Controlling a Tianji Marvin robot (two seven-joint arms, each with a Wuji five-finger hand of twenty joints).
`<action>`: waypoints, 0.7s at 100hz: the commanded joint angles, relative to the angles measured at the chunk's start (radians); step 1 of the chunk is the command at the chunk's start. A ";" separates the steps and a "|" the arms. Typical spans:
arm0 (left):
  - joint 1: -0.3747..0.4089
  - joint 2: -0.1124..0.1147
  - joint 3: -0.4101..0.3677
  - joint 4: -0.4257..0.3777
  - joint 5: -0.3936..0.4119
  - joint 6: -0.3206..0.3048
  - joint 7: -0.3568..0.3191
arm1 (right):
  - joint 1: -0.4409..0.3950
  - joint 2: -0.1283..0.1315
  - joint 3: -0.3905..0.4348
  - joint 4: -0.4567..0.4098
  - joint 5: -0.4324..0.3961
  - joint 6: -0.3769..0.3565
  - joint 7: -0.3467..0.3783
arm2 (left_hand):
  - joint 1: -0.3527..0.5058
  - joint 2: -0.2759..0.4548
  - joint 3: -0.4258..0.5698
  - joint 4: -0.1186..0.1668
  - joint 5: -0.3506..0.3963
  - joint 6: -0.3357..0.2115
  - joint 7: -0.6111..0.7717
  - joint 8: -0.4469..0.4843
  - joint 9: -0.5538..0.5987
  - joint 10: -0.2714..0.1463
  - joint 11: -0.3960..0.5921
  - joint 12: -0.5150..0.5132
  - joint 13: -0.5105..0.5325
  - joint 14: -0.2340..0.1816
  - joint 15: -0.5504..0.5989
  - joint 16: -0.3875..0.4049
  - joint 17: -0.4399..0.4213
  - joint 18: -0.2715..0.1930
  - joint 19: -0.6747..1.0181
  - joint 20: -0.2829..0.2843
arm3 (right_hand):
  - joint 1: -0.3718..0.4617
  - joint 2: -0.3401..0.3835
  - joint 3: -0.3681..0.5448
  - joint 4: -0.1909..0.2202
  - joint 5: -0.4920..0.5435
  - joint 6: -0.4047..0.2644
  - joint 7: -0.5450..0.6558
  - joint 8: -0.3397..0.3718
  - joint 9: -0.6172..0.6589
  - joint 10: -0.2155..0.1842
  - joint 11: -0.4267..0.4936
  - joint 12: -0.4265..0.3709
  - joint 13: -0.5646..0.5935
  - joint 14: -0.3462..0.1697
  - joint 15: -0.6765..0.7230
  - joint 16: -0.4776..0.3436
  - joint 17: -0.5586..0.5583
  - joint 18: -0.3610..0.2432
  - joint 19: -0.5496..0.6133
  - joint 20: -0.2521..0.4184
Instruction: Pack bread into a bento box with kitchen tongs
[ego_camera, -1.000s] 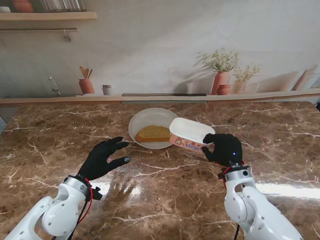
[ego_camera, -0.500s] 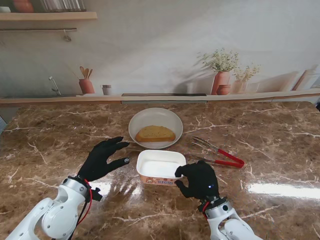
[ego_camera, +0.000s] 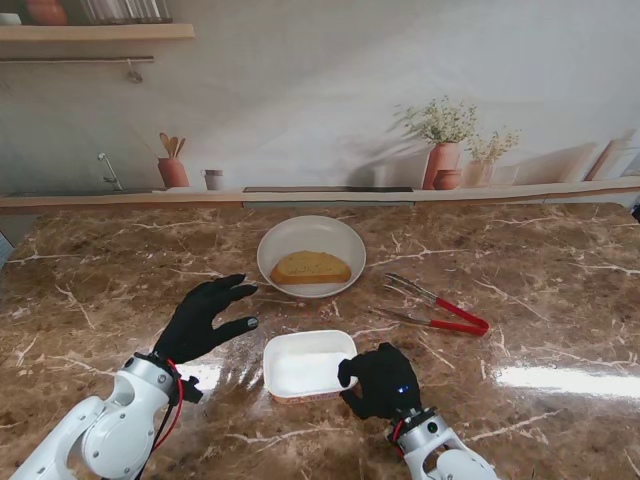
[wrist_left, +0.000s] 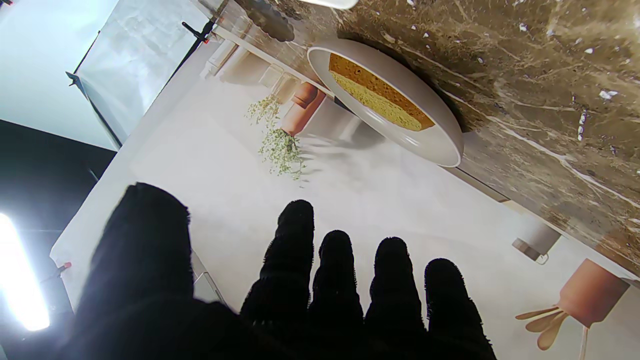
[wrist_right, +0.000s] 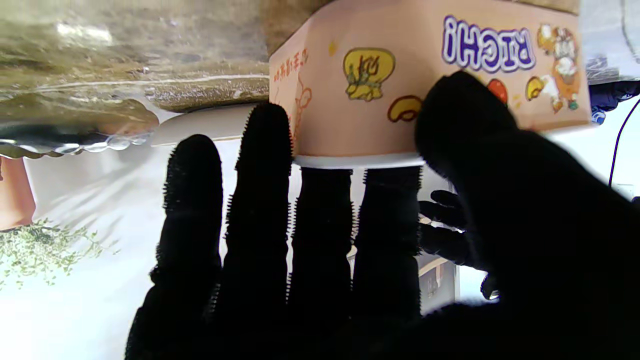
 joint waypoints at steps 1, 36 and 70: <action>0.006 0.000 0.003 -0.002 0.000 0.003 0.000 | -0.017 0.003 0.004 -0.005 0.002 0.009 0.029 | -0.005 0.017 -0.037 0.031 -0.021 -0.007 -0.009 -0.007 -0.019 -0.007 -0.008 -0.001 -0.033 -0.045 -0.019 -0.008 -0.016 -0.028 -0.039 -0.007 | -0.048 -0.039 -0.013 -0.033 -0.007 0.026 0.007 -0.027 -0.018 0.011 0.023 -0.013 -0.022 -0.030 0.011 0.033 -0.017 0.013 0.040 0.026; 0.013 0.000 -0.009 -0.010 0.001 0.004 -0.004 | -0.106 -0.002 0.094 -0.129 0.005 -0.028 0.048 | -0.005 0.017 -0.037 0.031 -0.024 -0.007 -0.011 -0.007 -0.021 -0.007 -0.011 -0.002 -0.036 -0.044 -0.021 -0.009 -0.014 -0.028 -0.044 -0.004 | -0.278 0.054 -0.037 0.103 -0.114 0.108 -0.460 0.217 -0.190 0.022 -0.034 -0.049 -0.155 -0.025 -0.031 0.046 -0.109 -0.005 -0.007 0.073; 0.019 -0.001 -0.014 -0.011 0.000 0.003 0.001 | -0.168 -0.010 0.250 -0.225 -0.007 0.028 0.104 | -0.005 0.016 -0.038 0.031 -0.021 -0.006 -0.010 -0.006 -0.020 -0.007 -0.008 -0.001 -0.034 -0.044 -0.019 -0.009 -0.014 -0.026 -0.044 -0.002 | -0.278 0.070 -0.068 0.112 -0.286 0.178 -0.582 0.184 -0.372 0.035 -0.086 -0.071 -0.343 -0.019 -0.102 0.031 -0.273 -0.016 -0.189 0.079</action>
